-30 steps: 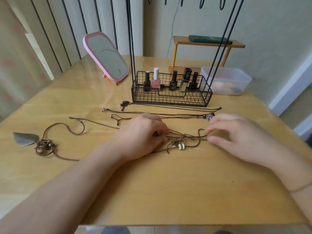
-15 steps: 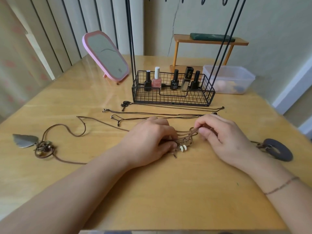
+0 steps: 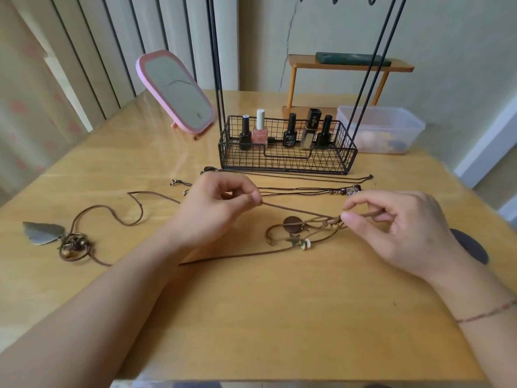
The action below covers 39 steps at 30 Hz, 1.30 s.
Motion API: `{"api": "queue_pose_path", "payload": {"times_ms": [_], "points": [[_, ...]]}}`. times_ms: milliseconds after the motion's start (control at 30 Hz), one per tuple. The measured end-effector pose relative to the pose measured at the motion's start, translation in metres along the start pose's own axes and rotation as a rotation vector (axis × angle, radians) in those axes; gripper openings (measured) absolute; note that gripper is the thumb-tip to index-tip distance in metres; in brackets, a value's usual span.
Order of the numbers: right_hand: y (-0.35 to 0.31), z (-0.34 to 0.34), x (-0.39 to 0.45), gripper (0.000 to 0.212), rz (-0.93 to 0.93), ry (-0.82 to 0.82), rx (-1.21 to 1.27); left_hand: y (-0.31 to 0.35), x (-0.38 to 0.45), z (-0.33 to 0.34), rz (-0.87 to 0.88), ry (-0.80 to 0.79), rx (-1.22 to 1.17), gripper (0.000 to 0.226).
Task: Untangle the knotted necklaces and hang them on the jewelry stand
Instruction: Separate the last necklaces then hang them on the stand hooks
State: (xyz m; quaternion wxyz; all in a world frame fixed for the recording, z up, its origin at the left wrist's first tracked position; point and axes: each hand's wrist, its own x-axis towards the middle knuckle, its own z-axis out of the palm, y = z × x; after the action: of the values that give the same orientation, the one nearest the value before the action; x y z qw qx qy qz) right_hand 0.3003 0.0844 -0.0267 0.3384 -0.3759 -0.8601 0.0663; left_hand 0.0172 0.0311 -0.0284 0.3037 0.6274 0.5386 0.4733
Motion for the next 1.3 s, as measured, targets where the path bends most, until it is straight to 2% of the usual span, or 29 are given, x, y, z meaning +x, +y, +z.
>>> {"api": "queue_pose_path", "payload": {"times_ms": [200, 367, 467, 533, 567, 633, 700, 767, 800, 867, 900, 1067, 1200, 1300], "points": [[0.003, -0.001, -0.001, 0.048, -0.024, 0.016, 0.111, -0.002, 0.007, -0.02, -0.158, 0.381, -0.086, 0.026], [0.004, 0.002, -0.001, 0.037, -0.103, -0.051, 0.218, -0.001, 0.013, -0.03, -0.26, 0.739, -0.318, 0.026], [0.003, 0.004, -0.001, 0.047, -0.123, -0.061, 0.227, -0.003, 0.015, -0.04, -0.295, 0.879, -0.334, 0.021], [0.001, 0.005, -0.002, 0.052, -0.119, -0.047, 0.263, -0.008, 0.016, -0.048, -0.294, 0.918, -0.279, 0.011], [0.0, 0.005, -0.002, 0.047, -0.108, -0.043, 0.287, -0.01, 0.016, -0.049, -0.277, 0.902, -0.208, 0.01], [-0.004, 0.006, -0.002, 0.031, -0.085, -0.042, 0.352, -0.011, 0.013, -0.042, -0.208, 0.791, 0.105, 0.011], [-0.009, 0.009, -0.002, 0.02, -0.069, -0.052, 0.444, -0.007, 0.006, -0.027, 0.004, 0.642, 0.362, 0.007], [-0.014, 0.014, -0.001, 0.019, -0.069, -0.046, 0.504, 0.006, -0.005, -0.004, 0.246, 0.39, 0.372, 0.006], [-0.016, 0.016, 0.0, 0.021, -0.079, -0.036, 0.508, 0.013, -0.01, 0.007, 0.296, 0.226, 0.318, 0.007], [-0.019, 0.02, 0.001, 0.013, -0.115, -0.018, 0.489, 0.025, -0.018, 0.026, 0.264, -0.057, 0.205, 0.016], [-0.021, 0.021, 0.002, 0.01, -0.135, -0.013, 0.467, 0.027, -0.02, 0.032, 0.229, -0.134, 0.161, 0.018], [-0.028, 0.026, 0.006, 0.01, -0.198, 0.018, 0.392, 0.019, -0.016, 0.037, 0.187, -0.151, 0.051, 0.014], [-0.027, 0.028, 0.005, 0.026, -0.116, 0.004, 0.452, 0.017, -0.015, 0.034, 0.203, -0.148, 0.062, 0.013], [-0.026, 0.027, 0.004, 0.028, -0.074, -0.009, 0.476, 0.015, -0.014, 0.03, 0.193, -0.172, 0.046, 0.014]]}}
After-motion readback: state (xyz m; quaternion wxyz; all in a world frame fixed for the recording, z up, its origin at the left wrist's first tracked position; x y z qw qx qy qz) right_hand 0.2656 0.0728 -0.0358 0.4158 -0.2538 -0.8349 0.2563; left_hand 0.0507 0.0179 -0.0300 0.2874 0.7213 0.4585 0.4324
